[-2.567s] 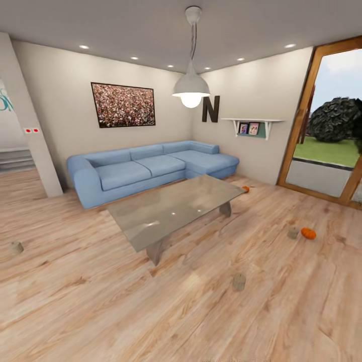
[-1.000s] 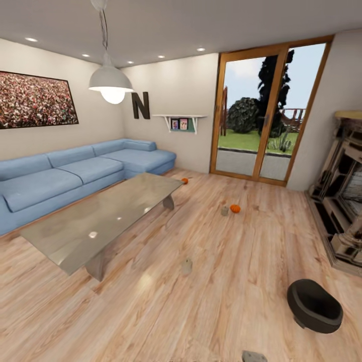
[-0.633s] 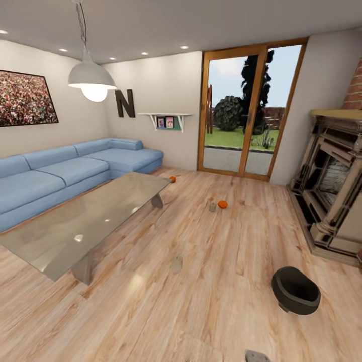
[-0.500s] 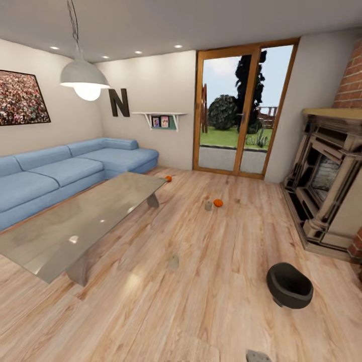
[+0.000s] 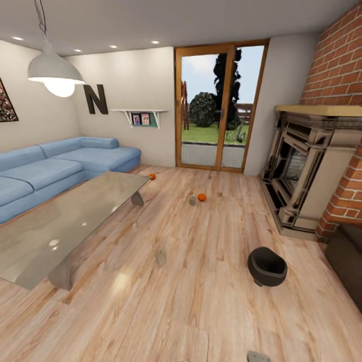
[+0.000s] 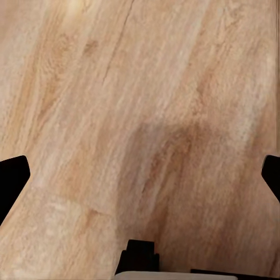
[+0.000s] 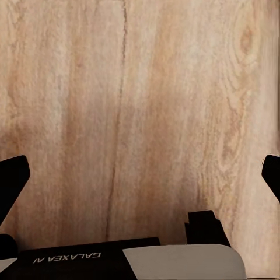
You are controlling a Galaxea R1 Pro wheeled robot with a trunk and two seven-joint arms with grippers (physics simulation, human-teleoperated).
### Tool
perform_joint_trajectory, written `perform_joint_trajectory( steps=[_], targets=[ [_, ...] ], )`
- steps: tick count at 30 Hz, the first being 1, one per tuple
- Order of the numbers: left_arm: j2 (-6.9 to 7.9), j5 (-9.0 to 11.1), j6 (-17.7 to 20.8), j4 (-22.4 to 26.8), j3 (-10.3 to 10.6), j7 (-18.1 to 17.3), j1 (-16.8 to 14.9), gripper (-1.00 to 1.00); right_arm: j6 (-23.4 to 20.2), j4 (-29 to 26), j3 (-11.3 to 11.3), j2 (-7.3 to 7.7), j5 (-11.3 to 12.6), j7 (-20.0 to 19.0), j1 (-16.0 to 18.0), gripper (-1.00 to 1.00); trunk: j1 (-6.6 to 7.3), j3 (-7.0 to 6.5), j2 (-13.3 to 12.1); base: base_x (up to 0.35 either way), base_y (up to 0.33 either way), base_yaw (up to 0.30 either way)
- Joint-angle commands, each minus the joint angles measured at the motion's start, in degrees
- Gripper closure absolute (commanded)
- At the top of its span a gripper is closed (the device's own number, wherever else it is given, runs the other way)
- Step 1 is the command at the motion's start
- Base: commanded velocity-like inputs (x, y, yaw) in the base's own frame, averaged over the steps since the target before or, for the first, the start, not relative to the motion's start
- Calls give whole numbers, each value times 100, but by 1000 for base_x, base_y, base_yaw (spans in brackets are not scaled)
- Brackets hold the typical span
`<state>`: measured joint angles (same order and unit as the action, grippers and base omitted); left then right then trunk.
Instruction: Place each of the two pumpkins and all three candles from the living room inside a cabinet in the living room (use any cabinet), then make sure every cabinet is closed, and position the cauldron so it is next to a table in the living room.
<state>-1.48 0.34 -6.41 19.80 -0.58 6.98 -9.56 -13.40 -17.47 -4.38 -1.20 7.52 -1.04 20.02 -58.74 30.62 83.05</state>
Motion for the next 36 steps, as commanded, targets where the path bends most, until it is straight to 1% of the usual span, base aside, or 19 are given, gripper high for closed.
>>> perform_joint_trajectory(
  steps=[1, 18, 22, 29, 36],
  targets=[
    [-1, 3, -19, -2, -4, 16, -2, -100, -29, -6, -45, -4, 21, -11, 2, -100, 1, 13, 3, -11, 6, -204],
    [8, 9, -27, -2, -11, 23, -2, -100, -22, 7, -51, 19, 22, -11, 2, -100, 1, 138, 3, -24, 35, -194],
    [8, 7, -111, -2, -5, 23, -2, -100, -22, 7, -48, 18, 21, -11, 2, -100, 1, 164, 3, -10, 21, -215],
    [8, 4, -166, -2, -4, 23, -2, -100, -22, 7, -52, 21, 21, -11, 2, -100, 1, 200, 3, -76, 110, -239],
    [8, 2, -168, -2, 3, 23, -2, -100, -22, 7, -54, 21, 22, -11, 2, -100, 1, 232, 3, -80, 21, -250]
  ],
)
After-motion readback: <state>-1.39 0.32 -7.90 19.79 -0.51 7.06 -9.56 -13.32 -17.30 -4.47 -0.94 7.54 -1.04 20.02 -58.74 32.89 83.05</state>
